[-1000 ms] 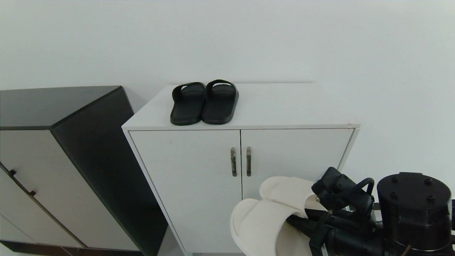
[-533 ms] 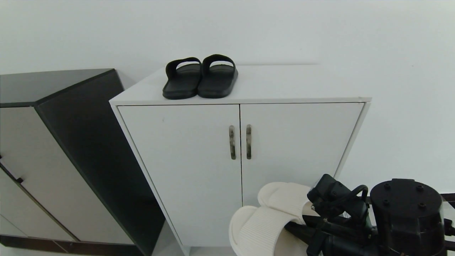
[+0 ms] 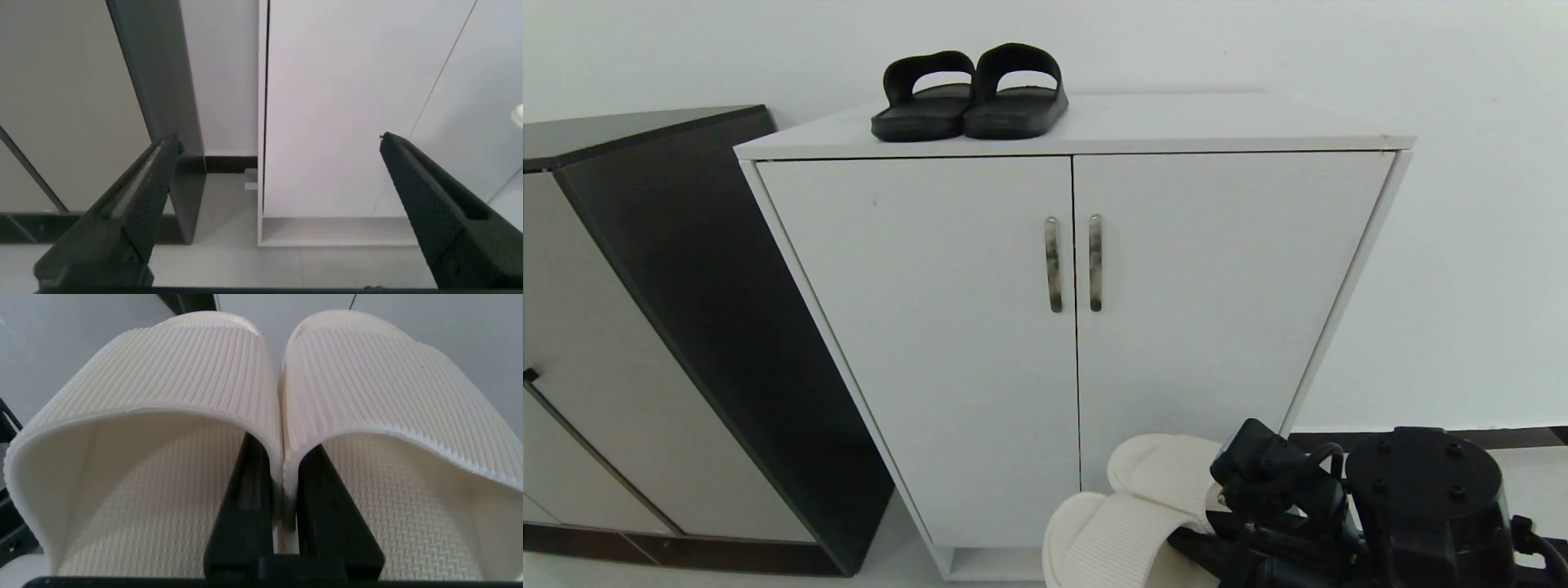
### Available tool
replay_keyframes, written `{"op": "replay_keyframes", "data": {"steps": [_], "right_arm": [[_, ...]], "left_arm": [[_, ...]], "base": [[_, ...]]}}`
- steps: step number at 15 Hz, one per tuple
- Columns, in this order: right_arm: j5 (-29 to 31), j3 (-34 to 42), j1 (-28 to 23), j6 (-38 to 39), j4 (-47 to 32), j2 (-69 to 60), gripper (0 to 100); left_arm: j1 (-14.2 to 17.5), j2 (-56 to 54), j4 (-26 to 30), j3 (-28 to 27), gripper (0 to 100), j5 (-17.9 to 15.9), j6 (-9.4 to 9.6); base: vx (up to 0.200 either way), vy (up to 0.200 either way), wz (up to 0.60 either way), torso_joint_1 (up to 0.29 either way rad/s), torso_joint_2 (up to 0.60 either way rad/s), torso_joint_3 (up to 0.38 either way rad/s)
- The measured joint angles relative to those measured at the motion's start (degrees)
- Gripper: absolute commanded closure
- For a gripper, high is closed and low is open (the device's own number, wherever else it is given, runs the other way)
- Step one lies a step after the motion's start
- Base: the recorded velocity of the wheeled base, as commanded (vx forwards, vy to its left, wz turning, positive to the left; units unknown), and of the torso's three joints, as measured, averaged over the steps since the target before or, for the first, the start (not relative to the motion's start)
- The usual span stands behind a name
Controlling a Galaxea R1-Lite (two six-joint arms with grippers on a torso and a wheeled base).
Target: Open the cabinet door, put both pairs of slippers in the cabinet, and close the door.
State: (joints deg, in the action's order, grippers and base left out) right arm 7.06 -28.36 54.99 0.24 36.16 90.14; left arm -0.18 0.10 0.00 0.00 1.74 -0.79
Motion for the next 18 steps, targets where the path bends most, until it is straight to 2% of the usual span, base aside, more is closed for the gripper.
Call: {"op": "replay_keyframes", "data": {"steps": [3,4,6,7,8,11,13,15,16,18], "right_arm": [[0.24,0.05,0.11,0.02,3.55,0.33,100],[0.24,0.46,0.05,0.00,4.16,0.40,100],[0.24,1.01,0.00,0.00,4.60,0.52,100],[0.24,1.05,0.00,0.02,4.62,0.55,100],[0.22,1.05,0.00,0.02,4.67,0.57,100],[0.07,1.01,0.27,0.02,5.89,0.63,100],[0.20,1.13,0.38,-0.04,6.10,0.73,100],[0.22,1.27,0.44,-0.06,7.06,0.73,100],[0.24,1.34,0.51,-0.09,7.14,0.73,100],[0.33,1.43,0.60,-1.06,7.34,0.71,100]], "left_arm": [[-0.52,1.63,0.22,-0.07,0,-3.41,1.52],[-1.46,3.38,0.18,-0.11,0,-4.12,1.94],[-5.27,7.51,0.02,-0.30,0,-4.78,2.73],[-7.20,9.79,-0.24,-1.32,0,-5.18,2.10],[-8.91,12.87,-0.55,-3.77,0,-6.74,0.52],[-12.90,25.50,-2.18,-13.30,0,-15.62,-1.91],[-14.69,36.32,-6.89,-19.50,0,-22.19,-2.44],[-17.34,48.30,-14.77,-25.69,0,-26.62,-2.90],[-19.14,53.61,-18.97,-28.64,0,-27.99,-3.06],[-24.45,62.57,-24.54,-35.33,0,-28.12,-3.36]], "base": [[0.000,0.000,0.00,-0.009,0.18,0.175],[0.000,0.000,0.00,0.002,0.06,0.046],[0.000,0.000,0.00,0.000,0.00,0.000],[0.000,0.000,0.00,0.000,0.00,0.000],[0.000,0.000,0.00,0.000,0.00,0.000],[0.000,0.000,0.00,0.000,0.00,0.000],[0.000,0.000,0.00,0.000,0.00,0.000],[0.000,0.000,0.00,0.000,0.00,0.000],[0.000,0.000,0.00,0.000,0.00,0.000],[0.000,0.000,0.00,0.000,0.00,0.000]]}}
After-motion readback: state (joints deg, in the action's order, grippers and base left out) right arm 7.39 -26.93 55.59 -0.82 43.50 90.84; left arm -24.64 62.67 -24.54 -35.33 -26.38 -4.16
